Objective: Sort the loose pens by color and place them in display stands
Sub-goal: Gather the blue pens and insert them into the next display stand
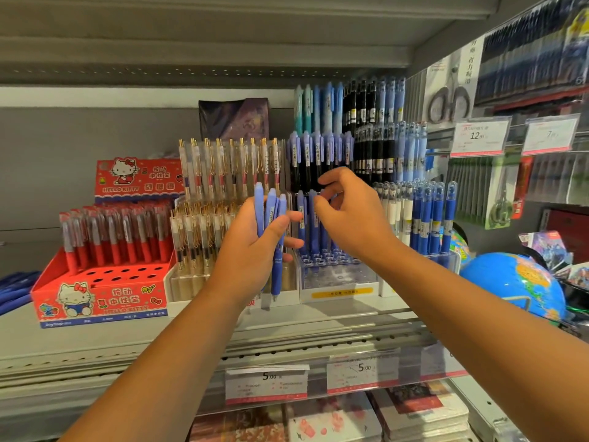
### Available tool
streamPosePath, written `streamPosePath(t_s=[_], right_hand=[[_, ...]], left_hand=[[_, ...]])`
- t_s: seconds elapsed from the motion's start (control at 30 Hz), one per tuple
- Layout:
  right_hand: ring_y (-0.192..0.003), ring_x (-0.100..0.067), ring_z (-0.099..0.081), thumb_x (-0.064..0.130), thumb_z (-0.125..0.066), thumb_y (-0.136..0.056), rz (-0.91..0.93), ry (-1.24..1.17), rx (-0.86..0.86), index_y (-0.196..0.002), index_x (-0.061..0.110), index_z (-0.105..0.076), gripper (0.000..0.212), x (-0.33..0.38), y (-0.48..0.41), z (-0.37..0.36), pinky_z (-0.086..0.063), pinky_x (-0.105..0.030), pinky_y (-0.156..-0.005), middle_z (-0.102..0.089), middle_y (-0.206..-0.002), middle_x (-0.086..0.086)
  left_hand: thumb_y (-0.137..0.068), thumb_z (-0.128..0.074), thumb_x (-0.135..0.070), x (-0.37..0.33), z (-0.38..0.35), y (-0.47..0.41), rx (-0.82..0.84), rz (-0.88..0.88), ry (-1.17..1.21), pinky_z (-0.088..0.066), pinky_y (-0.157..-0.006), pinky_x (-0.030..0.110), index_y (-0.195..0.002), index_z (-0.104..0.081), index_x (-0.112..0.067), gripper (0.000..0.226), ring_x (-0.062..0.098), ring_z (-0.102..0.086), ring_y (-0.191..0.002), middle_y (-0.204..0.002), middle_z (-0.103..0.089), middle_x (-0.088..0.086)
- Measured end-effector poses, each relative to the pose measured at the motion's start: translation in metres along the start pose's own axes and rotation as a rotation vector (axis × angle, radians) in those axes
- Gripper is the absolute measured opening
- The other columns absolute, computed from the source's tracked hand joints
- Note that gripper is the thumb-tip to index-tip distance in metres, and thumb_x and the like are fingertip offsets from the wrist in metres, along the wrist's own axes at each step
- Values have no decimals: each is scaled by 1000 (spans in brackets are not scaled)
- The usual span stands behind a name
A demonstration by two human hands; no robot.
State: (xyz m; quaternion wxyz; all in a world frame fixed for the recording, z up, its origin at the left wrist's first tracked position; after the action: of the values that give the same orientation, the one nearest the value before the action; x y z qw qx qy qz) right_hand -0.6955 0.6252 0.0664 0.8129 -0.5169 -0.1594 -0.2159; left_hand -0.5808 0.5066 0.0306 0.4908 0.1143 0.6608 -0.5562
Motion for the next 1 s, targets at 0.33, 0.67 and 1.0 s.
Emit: streamPosePath(t_s=[0.33, 0.67, 1.0], right_hand=[[-86, -21, -67, 8, -61, -94, -75, -434, 317, -105, 10, -66, 13, 43, 8, -8, -56, -18, -60, -68, -100, -11], [-70, -11, -68, 2, -67, -89, -62, -474, 191, -98, 12, -66, 13, 34, 9, 1, -57, -22, -63, -68, -88, -12], [-83, -19, -69, 12, -69, -90, -97, -455, -52, -98, 18, -61, 13, 7, -10, 30, -59, -26, -58, -64, -95, -8]], left_hand=[[-88, -58, -34, 0, 1, 0, -22, 14, 117, -59, -59, 29, -111, -49, -26, 26, 24, -74, -76, -100, -70, -4], [-99, -53, -21, 5, -2, 1, 25, 25, 100, -60, -64, 29, -108, -51, -24, 10, 20, -74, -85, -95, -71, -10], [-101, -49, -26, 4, 2, 0, -49, 27, 115, -59, -56, 34, -107, -51, -27, 7, 30, -73, -75, -86, -72, 3]])
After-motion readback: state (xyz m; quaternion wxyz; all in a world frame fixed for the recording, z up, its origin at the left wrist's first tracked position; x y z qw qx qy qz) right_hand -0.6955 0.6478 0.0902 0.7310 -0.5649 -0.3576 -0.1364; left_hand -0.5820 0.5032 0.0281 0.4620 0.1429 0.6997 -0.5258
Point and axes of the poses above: each hand's wrist, its own y-axis away from the middle knuckle, its own z-axis out of the back of the hand, x = y × z, the point moved 5 cm from there along -y, towards the middle knuckle
